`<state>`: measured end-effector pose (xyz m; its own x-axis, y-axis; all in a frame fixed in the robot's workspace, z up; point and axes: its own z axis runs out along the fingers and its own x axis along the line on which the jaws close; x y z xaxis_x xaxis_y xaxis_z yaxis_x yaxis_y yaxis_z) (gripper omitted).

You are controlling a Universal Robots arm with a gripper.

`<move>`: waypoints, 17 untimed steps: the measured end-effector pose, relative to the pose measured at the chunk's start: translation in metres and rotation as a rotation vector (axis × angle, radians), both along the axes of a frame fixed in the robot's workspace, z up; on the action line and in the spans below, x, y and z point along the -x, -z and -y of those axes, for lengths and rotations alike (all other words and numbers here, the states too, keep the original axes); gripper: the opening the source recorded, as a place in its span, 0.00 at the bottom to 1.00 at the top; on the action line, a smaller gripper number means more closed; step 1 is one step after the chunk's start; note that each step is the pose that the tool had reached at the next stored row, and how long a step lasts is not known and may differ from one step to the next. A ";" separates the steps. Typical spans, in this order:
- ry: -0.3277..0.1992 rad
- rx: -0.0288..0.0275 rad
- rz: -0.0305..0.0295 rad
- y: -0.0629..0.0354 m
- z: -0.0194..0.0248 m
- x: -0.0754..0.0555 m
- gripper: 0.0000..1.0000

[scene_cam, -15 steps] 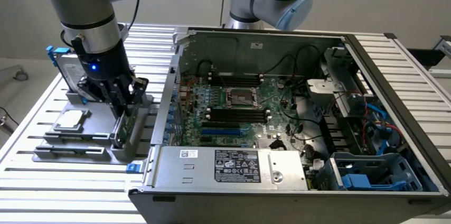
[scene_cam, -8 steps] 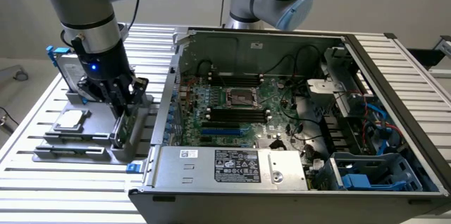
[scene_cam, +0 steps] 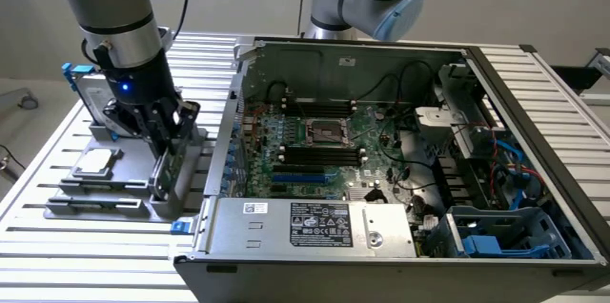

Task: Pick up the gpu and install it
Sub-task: 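Pick up the gpu and move the gpu toward the slot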

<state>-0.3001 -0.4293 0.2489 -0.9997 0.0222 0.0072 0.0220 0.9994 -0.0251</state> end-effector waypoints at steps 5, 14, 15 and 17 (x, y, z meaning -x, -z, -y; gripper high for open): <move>0.000 -0.0003 0.0012 -0.0047 0.0000 0.000 0.26; 0.000 -0.0006 0.0020 -0.0297 0.0000 0.000 0.26; 0.000 -0.0007 0.0021 -0.0342 0.0000 0.000 0.26; 0.000 -0.0007 0.0021 -0.0432 0.0000 0.000 0.26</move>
